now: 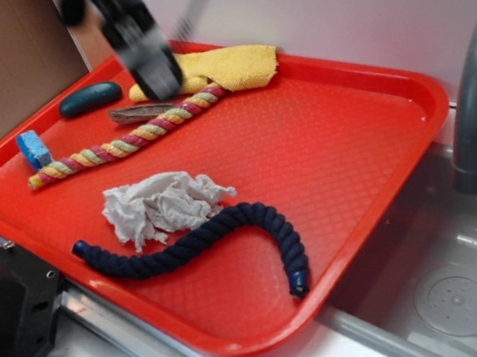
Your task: Grab the blue rope.
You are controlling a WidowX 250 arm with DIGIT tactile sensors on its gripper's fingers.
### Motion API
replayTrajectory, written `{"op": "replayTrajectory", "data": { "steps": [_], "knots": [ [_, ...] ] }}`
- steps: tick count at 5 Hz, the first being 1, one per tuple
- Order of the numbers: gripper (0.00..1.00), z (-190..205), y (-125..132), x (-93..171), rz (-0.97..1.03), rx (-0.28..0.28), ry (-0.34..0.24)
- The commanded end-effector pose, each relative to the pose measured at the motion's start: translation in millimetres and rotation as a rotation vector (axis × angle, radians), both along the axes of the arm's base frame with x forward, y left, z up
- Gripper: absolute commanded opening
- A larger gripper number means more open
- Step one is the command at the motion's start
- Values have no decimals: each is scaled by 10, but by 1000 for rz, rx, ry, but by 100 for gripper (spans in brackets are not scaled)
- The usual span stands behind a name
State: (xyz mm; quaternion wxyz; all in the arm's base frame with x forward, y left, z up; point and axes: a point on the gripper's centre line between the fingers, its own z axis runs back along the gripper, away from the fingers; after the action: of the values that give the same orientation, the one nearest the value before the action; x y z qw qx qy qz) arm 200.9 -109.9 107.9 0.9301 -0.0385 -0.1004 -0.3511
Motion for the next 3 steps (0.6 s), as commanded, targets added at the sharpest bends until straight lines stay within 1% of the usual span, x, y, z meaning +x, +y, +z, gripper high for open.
{"op": "replayTrajectory", "data": {
  "steps": [1,2,3],
  "knots": [
    [100,-710,-548,-246,-512,33,-12],
    [100,-849,-496,-236,-698,81,20],
    [17,-924,-498,-191,-711,100,54]
  ]
}}
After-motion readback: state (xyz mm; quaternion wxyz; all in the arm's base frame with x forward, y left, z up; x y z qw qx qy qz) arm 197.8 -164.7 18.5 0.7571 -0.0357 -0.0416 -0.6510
